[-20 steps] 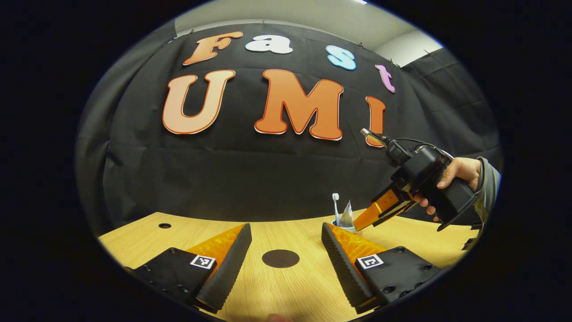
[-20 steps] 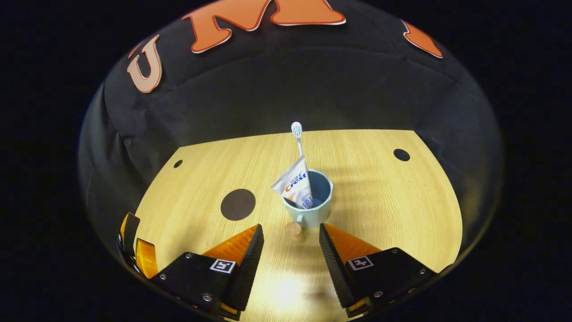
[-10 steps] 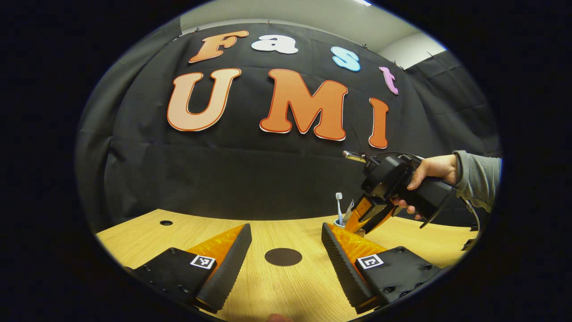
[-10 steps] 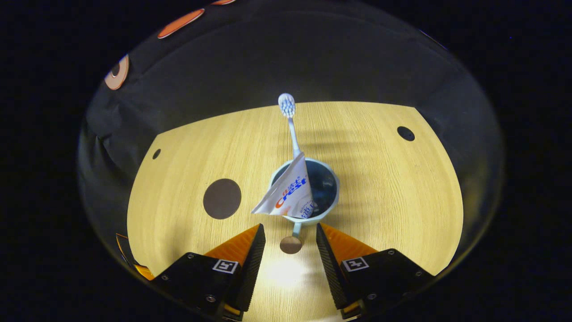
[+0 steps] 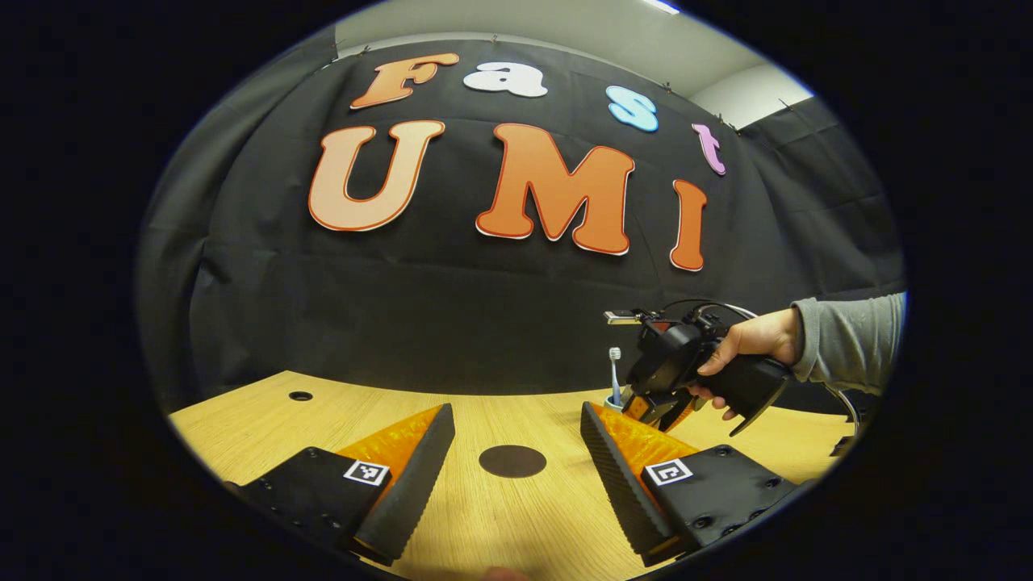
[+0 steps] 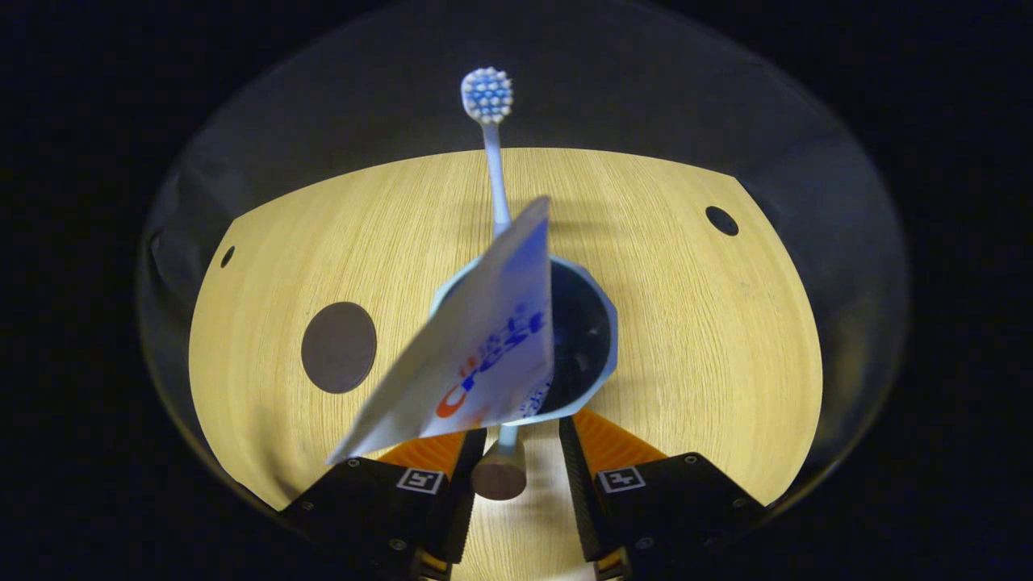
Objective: Put the toothbrush and toothpaste on the desktop into the cup, then pick up the cup and place it on the coaster on the desktop.
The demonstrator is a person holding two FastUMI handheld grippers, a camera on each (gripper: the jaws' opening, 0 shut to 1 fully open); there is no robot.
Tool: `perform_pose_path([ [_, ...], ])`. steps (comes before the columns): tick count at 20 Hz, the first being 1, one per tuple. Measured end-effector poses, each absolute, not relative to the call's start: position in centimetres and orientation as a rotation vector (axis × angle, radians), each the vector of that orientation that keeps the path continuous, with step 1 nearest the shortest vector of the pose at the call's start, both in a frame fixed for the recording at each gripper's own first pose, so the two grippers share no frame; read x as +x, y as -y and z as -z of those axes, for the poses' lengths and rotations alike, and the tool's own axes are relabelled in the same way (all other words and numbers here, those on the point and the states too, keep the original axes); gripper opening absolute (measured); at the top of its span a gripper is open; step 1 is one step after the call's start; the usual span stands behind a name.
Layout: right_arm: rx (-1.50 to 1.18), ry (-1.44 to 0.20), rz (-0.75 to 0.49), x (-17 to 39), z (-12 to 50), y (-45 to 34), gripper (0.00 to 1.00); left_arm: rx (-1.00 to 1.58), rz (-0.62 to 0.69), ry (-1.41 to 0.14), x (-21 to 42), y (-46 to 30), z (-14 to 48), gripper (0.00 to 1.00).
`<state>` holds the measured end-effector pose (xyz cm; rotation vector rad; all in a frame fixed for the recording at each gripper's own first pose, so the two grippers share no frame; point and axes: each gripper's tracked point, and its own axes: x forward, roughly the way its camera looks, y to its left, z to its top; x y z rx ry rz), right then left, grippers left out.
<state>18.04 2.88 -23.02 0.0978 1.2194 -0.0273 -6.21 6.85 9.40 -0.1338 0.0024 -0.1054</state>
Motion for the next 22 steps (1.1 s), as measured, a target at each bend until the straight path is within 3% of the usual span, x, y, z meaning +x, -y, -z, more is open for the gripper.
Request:
perform_pose_path([
  [4,0.093,-1.224,0.037,18.1,23.4,-3.0,0.43,-0.138,0.100,-0.004,-6.2,-6.9,-9.3,0.99],
  [5,0.089,-1.215,0.040,18.4,23.0,-3.0,0.30,-0.139,0.100,-0.005,-6.2,-7.0,-9.3,0.99],
  [22,0.044,-1.121,-0.071,19.7,22.4,-3.0,0.26,-0.140,0.074,-0.019,-6.2,-8.1,-9.0,0.99],
])
